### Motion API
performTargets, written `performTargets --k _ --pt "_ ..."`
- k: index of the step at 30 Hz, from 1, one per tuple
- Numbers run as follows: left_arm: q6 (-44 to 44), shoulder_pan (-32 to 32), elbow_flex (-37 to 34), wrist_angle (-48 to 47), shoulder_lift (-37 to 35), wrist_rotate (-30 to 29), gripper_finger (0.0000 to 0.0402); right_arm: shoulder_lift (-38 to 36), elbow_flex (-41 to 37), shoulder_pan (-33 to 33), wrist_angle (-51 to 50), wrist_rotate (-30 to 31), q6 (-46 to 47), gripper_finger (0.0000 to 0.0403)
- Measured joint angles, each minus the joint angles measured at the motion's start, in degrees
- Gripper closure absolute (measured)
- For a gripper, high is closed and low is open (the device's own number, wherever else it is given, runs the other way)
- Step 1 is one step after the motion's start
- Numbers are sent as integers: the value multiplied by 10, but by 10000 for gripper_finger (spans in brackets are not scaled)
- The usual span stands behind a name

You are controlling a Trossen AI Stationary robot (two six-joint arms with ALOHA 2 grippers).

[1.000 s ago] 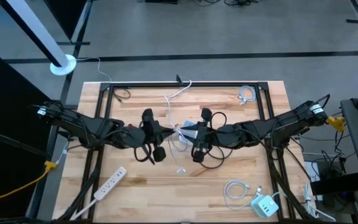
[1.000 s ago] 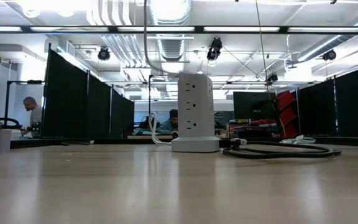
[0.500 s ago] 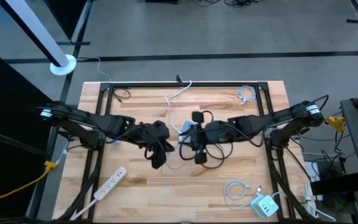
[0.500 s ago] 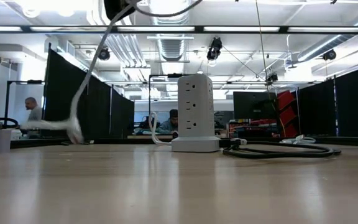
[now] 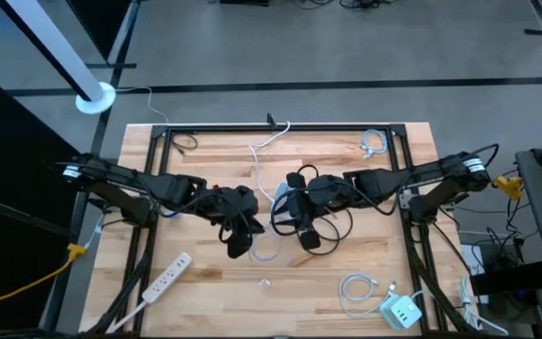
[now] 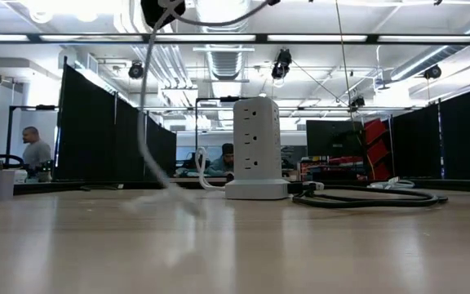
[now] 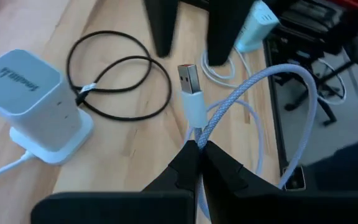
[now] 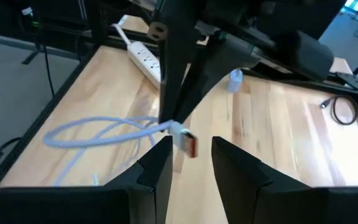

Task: Plug in charger cables
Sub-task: Insert the center white charger cable into the bottom left white outlet extension

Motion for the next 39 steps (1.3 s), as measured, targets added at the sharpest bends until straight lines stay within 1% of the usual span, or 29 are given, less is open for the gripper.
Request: performTargets --k 2,7,13,20,31,39 --pt "10 0 0 0 0 11 401 0 0 -1 -1 -2 -6 295" --pt "16 0 0 3 0 14 401 3 0 -5 1 -36 -9 282" --pt "17 1 0 11 0 14 401 31 0 -19 13 -83 2 292" --pt "13 1 1 9 0 14 401 36 0 -21 31 -85 9 316" --pt "11 1 1 7 0 14 401 34 0 -21 30 -85 42 335" --pt "13 1 1 7 -1 12 402 25 0 -22 30 -85 46 351"
